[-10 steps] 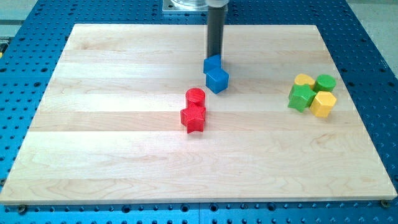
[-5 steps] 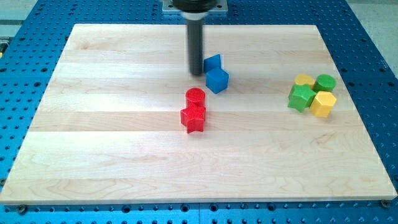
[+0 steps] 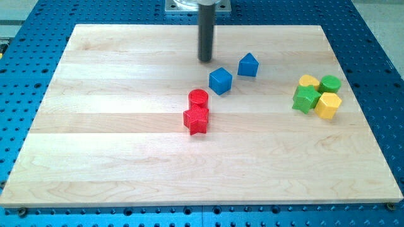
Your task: Move the blue blocks towards the top right of the board
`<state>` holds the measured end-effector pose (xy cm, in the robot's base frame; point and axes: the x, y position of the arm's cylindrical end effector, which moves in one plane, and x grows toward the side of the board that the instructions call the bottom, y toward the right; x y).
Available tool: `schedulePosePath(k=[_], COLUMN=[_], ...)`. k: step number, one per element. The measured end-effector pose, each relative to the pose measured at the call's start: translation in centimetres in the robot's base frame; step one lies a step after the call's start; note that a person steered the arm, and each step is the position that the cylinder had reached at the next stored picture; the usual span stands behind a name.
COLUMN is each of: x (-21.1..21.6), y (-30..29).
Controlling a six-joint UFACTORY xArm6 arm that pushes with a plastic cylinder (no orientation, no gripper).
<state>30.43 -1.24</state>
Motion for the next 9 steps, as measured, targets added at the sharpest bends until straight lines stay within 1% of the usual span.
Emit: schedulePosePath(k=[1, 2, 3, 4, 5, 7, 9], x=[4.2, 8.3, 11.4, 10.3, 7.5, 6.6, 8.3], y=[-2.8, -1.2, -0.1, 4.8, 9.4, 10.6, 7.3])
